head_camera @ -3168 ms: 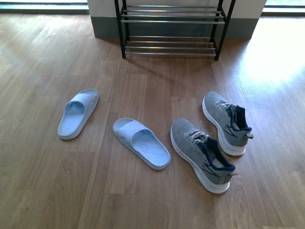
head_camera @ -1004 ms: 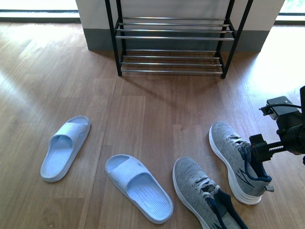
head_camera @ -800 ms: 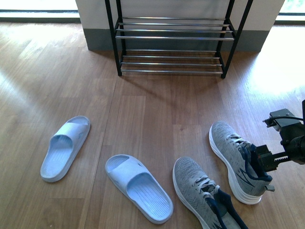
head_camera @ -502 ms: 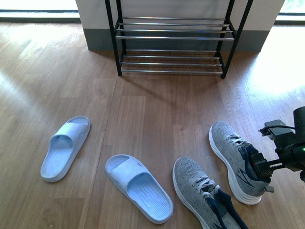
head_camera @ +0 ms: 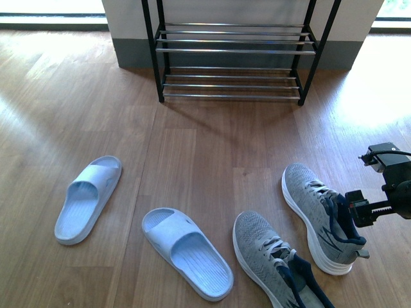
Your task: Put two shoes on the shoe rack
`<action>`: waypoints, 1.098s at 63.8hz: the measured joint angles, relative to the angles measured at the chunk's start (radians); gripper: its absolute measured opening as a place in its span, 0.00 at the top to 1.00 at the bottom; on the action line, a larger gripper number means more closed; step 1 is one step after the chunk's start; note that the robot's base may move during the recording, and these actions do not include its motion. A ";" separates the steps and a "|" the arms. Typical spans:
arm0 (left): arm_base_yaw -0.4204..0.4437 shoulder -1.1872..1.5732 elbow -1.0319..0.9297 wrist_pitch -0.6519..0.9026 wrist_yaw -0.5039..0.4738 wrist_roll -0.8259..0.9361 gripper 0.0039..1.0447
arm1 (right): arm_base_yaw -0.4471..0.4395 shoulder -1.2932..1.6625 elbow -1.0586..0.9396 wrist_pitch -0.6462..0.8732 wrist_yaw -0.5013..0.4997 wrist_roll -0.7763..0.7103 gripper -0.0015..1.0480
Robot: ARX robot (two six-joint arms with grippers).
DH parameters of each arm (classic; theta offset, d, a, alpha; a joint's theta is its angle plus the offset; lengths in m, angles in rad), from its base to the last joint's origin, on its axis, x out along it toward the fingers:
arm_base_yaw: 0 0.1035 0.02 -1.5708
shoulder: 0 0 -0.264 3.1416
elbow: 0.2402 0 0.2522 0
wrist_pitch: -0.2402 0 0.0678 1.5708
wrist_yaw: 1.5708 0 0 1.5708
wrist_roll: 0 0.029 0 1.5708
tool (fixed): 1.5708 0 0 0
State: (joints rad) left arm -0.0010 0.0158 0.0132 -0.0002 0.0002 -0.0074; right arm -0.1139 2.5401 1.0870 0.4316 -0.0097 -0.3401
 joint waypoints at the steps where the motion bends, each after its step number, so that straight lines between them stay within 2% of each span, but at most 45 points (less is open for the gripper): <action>1: 0.000 0.000 0.000 0.000 0.000 0.000 0.09 | 0.000 -0.008 -0.007 -0.001 -0.007 -0.001 0.09; 19: 0.000 0.000 0.000 0.000 0.000 0.000 0.09 | -0.005 0.041 -0.005 -0.009 0.013 -0.016 0.09; 43: 0.000 0.000 0.000 0.000 0.000 0.000 0.09 | 0.011 0.177 0.117 -0.035 0.043 0.004 0.10; 70: 0.000 0.000 0.000 0.000 0.000 0.000 0.09 | 0.055 0.214 0.155 -0.034 0.028 0.032 0.72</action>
State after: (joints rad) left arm -0.0010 0.0158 0.0132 -0.0002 0.0002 -0.0074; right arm -0.0593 2.7537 1.2423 0.3973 0.0181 -0.3080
